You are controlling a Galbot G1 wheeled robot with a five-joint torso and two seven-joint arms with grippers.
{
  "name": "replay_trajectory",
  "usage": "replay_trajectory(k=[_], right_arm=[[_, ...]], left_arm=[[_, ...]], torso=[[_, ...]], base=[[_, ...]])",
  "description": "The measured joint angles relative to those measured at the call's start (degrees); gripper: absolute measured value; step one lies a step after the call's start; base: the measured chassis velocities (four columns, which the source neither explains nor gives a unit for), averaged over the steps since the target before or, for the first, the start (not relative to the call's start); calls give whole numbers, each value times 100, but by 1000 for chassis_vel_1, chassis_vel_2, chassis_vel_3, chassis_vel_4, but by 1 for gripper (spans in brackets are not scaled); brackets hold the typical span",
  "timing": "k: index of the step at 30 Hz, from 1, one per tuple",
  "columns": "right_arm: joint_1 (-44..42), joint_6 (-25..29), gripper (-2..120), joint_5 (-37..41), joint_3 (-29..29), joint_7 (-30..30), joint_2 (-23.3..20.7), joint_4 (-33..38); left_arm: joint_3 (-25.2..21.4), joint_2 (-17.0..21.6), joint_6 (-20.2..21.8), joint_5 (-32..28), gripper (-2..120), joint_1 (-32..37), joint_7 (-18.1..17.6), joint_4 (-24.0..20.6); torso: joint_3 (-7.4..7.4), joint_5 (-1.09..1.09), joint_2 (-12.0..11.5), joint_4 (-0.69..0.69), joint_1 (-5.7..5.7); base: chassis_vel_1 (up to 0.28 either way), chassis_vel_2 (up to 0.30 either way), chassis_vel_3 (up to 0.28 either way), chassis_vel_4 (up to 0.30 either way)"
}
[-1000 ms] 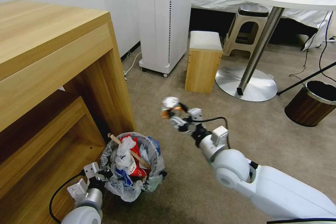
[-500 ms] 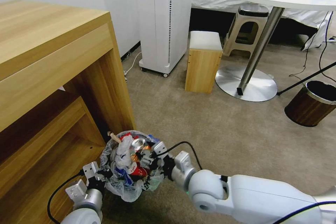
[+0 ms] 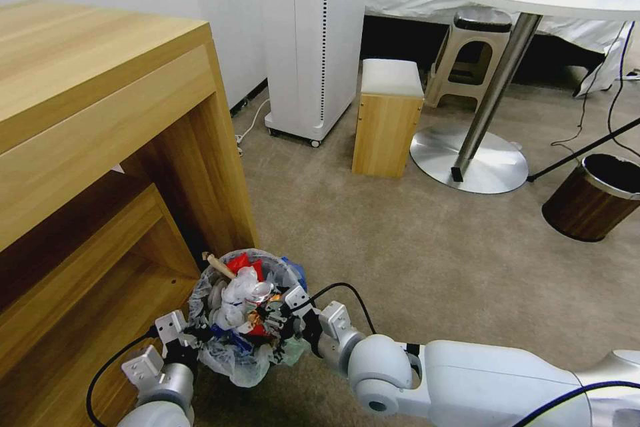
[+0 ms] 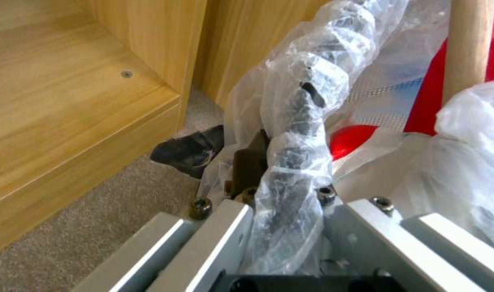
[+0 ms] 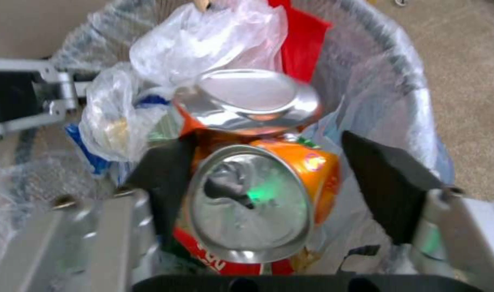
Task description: Pick up the trash bin and place the garbage on the floor into it.
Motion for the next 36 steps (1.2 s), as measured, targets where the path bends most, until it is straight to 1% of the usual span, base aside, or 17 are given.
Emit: replay_trajectory(k=[3,4,5,7,16,21,22,23,25,26,28,29,30,32,34,35,36], right_arm=[[-51,20,89,-36,119,-45,-61,60],[-51,20,89,-36,119,-45,-61,60],[-63,20,95,-40,144,-48,-75,84],[-80,20,99,-52,164,-49,-91,104],[-126,-6,100,-46,218,-7,-115,146],[-212,65,99,-106,431,-22,-144,195],[-262,140,99,-126,634,-46,-164,288],[-262,140,99,-126,634,-46,-164,288],[-351,311,100,-82,1171,-73,-201,521],[-351,311,100,-82,1171,-73,-201,521],[-443,393,100,-59,1694,-120,-259,657],[-516,410,100,-16,2078,-141,-302,747],[-516,410,100,-16,2078,-141,-302,747],[-593,412,100,44,2488,-144,-339,825],[-723,412,100,118,2983,-144,-410,916],[-723,412,100,118,2983,-144,-410,916],[-786,410,100,134,3163,-143,-452,950]], left_arm=[[22,-34,0,35,0,-10,5,24],[22,-34,0,35,0,-10,5,24],[27,-42,0,43,0,-13,7,37],[30,-54,0,54,0,-19,8,48],[37,-66,-4,73,0,-12,14,66],[33,-61,-5,73,0,-5,16,71],[26,-52,-5,69,0,-1,16,71],[26,-52,-5,69,0,-1,16,71],[-20,-20,24,30,0,1,10,33],[-20,-20,24,30,0,1,10,33],[-48,49,175,-119,0,23,-57,-67],[-47,128,364,-301,0,33,-147,-154],[-47,128,364,-301,0,33,-147,-154],[-62,231,534,-489,0,30,-233,-235],[-116,473,918,-973,0,9,-491,-408],[-116,473,918,-973,0,9,-491,-408],[-131,609,1048,-1196,0,8,-593,-459]], torso=[[0,0,0,0,0],[0,0,0,0,0],[0,0,0,0,0],[0,0,0,0,0],[0,0,1,0,0],[0,0,1,0,0],[0,0,1,0,0],[0,0,1,0,0],[0,0,1,0,0],[0,0,1,0,0],[0,1,1,1,0],[0,0,1,0,0],[0,0,1,0,0],[0,0,1,0,0],[0,1,1,0,0],[0,1,1,0,0],[0,2,1,1,0]], base=[[0,0,0,0],[0,0,0,0],[0,0,0,0],[0,0,0,0],[0,0,0,0],[0,0,0,0],[0,0,0,0],[0,0,0,0],[0,0,0,0],[0,0,0,0],[0,0,0,0],[0,0,0,0],[0,0,0,0],[0,0,0,0],[0,0,0,0],[0,0,0,0],[0,0,0,0]])
